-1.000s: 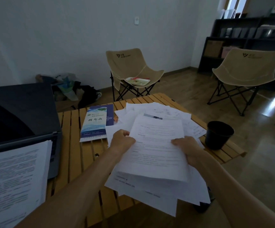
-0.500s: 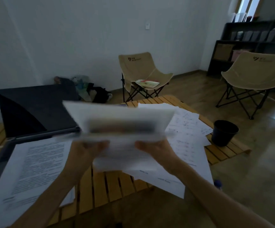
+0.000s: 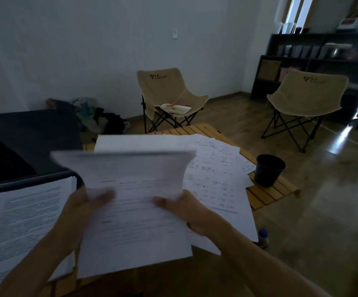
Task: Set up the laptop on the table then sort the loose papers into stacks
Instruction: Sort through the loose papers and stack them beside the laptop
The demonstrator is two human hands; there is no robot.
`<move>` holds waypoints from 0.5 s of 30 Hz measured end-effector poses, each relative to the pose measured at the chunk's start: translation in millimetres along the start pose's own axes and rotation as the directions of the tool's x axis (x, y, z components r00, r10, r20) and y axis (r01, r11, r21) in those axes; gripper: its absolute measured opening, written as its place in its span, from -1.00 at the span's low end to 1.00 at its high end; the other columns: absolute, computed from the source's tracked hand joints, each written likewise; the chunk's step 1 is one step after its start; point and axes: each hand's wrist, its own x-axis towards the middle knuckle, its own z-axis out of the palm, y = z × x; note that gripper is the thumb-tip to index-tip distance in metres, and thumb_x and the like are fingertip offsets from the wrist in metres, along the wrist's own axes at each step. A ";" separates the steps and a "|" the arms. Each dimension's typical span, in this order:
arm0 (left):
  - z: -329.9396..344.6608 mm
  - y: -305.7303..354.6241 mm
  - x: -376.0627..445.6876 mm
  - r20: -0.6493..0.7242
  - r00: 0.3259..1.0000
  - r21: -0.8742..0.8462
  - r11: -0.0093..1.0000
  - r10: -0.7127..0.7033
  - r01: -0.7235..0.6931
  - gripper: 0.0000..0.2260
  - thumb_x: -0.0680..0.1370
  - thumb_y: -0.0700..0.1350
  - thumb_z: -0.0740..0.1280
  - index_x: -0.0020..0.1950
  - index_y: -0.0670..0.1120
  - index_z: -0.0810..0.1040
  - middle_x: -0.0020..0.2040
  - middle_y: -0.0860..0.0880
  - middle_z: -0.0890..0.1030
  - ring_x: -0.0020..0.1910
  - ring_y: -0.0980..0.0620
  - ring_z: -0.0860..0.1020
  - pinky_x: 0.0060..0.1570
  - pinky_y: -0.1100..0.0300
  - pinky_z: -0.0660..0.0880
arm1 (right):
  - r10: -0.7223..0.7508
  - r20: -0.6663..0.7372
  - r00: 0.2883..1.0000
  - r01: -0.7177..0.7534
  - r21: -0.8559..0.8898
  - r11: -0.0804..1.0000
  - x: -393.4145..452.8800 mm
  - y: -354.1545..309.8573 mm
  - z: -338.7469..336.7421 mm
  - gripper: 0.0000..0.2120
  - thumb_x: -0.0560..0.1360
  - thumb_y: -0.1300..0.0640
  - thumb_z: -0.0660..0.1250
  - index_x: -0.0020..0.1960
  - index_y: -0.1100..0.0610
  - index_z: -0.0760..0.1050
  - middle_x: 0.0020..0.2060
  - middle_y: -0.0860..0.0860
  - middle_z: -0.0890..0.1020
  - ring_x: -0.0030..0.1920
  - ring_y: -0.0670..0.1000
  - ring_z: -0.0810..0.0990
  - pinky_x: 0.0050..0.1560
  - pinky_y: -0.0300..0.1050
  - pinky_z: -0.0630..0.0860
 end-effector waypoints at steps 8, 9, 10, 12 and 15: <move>-46.0 -48.8 37.1 -0.116 0.955 0.035 0.960 -0.272 0.278 -0.76 0.47 -0.10 0.47 0.11 -0.08 0.60 0.00 -0.11 0.65 -0.03 -0.18 0.62 0.08 -0.07 0.53 | -0.161 -0.690 0.705 -0.530 -0.664 0.527 7.2 5.5 -93.2 -0.49 0.54 -0.16 0.30 0.35 0.14 0.37 0.30 0.14 0.47 0.30 0.19 0.43 0.28 0.14 0.42; -51.3 -51.7 38.7 -0.131 0.945 0.057 0.949 -0.300 0.309 -0.72 0.46 -0.08 0.48 0.13 -0.12 0.59 -0.02 -0.11 0.64 -0.04 -0.18 0.61 0.10 -0.07 0.52 | -0.148 -0.719 0.679 -0.585 -0.652 0.483 7.7 10.1 -103.6 -0.43 0.54 -0.19 0.29 0.37 0.17 0.33 0.34 0.18 0.41 0.35 0.23 0.36 0.31 0.18 0.36; -55.7 -56.7 41.9 -0.132 0.936 0.081 0.938 -0.325 0.337 -0.67 0.46 -0.07 0.48 0.17 -0.16 0.59 -0.03 -0.12 0.64 -0.04 -0.19 0.61 0.10 -0.07 0.52 | -0.129 -0.734 0.667 -0.618 -0.642 0.455 8.0 11.6 -109.4 -0.39 0.52 -0.21 0.30 0.37 0.20 0.32 0.36 0.21 0.39 0.36 0.25 0.33 0.31 0.20 0.33; -60.9 -64.1 46.1 -0.107 0.920 0.130 0.912 -0.376 0.388 -0.57 0.43 -0.06 0.51 0.22 -0.24 0.58 0.02 -0.17 0.65 -0.02 -0.22 0.61 0.10 -0.07 0.53 | -0.087 -0.756 0.648 -0.660 -0.615 0.432 15.5 13.7 -116.6 -0.31 0.48 -0.24 0.36 0.38 0.22 0.32 0.36 0.23 0.37 0.37 0.27 0.32 0.27 0.22 0.35; -61.4 -68.5 48.7 -0.113 0.915 0.157 0.902 -0.387 0.401 -0.57 0.43 -0.10 0.51 0.23 -0.25 0.56 0.01 -0.16 0.64 -0.02 -0.21 0.60 0.07 -0.01 0.52 | -0.023 -0.759 0.650 -0.675 -0.592 0.441 26.4 7.9 -130.5 -0.33 0.37 -0.29 0.45 0.21 0.20 0.43 0.27 0.23 0.43 0.30 0.26 0.37 0.14 0.15 0.44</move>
